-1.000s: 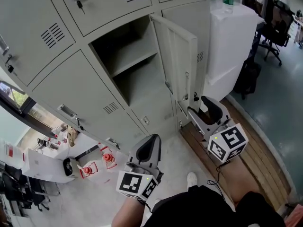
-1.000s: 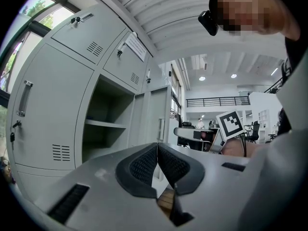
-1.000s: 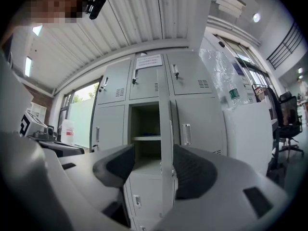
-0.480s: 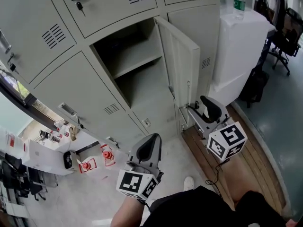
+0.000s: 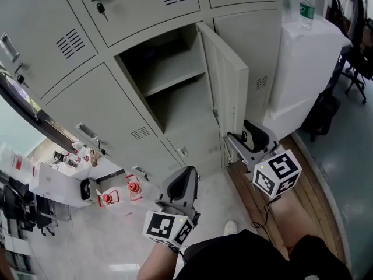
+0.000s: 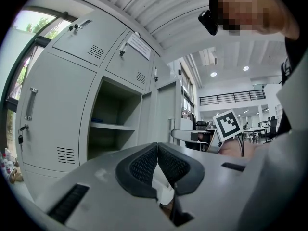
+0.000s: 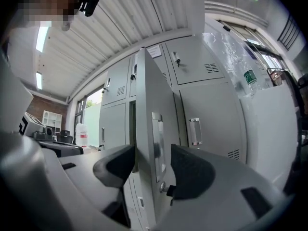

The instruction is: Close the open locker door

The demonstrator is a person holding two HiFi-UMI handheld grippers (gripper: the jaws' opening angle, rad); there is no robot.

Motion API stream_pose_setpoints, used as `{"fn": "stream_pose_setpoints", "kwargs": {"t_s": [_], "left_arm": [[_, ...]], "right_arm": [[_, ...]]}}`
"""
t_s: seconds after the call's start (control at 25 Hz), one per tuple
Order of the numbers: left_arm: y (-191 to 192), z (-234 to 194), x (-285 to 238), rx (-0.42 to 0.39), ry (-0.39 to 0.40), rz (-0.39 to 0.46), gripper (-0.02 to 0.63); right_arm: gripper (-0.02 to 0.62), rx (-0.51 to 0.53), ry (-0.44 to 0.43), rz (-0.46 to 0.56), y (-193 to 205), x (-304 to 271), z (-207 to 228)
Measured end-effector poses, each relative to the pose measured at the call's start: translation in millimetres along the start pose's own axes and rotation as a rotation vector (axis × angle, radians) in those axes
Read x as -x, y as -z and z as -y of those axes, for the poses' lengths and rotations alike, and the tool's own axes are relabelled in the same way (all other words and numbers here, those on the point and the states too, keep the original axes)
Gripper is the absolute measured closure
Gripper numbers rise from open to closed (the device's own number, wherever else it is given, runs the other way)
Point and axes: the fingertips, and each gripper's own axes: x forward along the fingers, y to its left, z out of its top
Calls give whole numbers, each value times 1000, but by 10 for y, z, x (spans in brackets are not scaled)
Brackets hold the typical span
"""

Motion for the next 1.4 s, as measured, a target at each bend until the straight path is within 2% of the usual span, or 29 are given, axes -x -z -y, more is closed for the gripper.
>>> {"fn": "stream_pose_setpoints", "kwargs": {"t_s": [0.24,0.48,0.68,1.2,1.4], "left_arm": [[12,11,-60,-1,-26,-1,589],[14,37,-51,-7,-42,-8,589],[-27,-7,-50,0,-51,4,589],[9,-180,-100,20,-50,13,589],[-35,-352,-70,17,-65,25,589]], "right_arm": [[327,-2,-55,-15,37,-69,-17],[385,-1,-93,-21,46,-97,-65],[388,17,-113,-42,59,-151,-171],[402,67,-282,-104,109,-484,-694],[405,65,-308,-105,128,-681,-877]]}}
